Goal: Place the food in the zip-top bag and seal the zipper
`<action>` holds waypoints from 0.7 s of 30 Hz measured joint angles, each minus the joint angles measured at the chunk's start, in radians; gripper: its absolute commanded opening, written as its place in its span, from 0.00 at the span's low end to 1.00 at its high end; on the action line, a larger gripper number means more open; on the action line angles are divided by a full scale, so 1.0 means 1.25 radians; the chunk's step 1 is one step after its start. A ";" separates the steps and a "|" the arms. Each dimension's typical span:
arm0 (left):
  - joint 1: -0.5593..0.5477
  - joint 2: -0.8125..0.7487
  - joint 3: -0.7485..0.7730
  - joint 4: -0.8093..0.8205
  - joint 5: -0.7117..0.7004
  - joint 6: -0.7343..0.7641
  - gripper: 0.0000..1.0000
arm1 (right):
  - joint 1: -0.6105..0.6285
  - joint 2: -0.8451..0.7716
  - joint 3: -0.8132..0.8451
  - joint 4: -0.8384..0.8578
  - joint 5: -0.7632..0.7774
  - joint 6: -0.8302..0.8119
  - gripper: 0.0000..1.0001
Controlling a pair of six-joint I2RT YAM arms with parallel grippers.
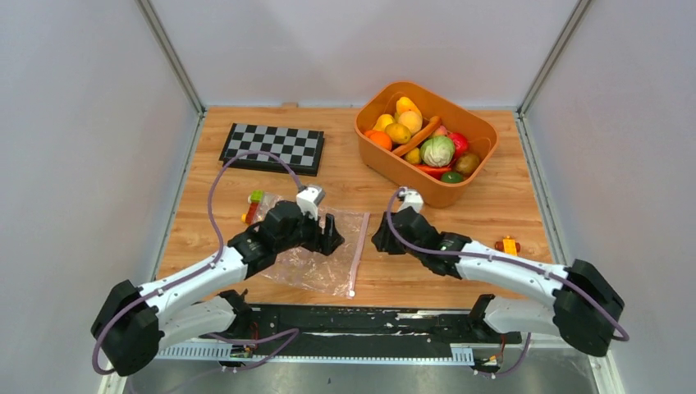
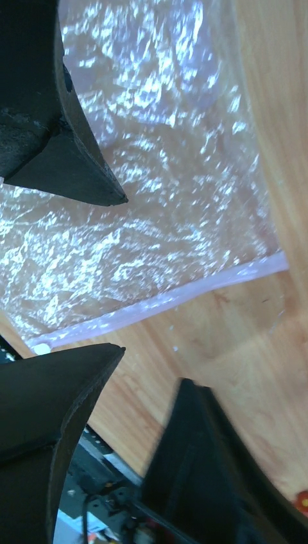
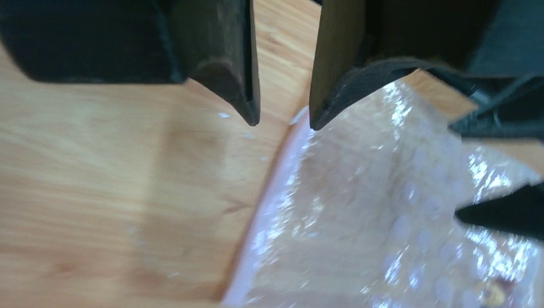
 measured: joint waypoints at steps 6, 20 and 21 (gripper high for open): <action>-0.176 0.036 -0.004 -0.031 -0.122 -0.005 0.84 | -0.060 -0.196 -0.055 -0.099 0.125 0.053 0.54; -0.352 0.322 0.142 -0.085 -0.312 -0.029 0.75 | -0.066 -0.435 -0.154 -0.220 0.214 0.135 0.53; -0.352 0.330 0.145 -0.086 -0.316 -0.030 0.74 | -0.066 -0.440 -0.158 -0.224 0.214 0.139 0.53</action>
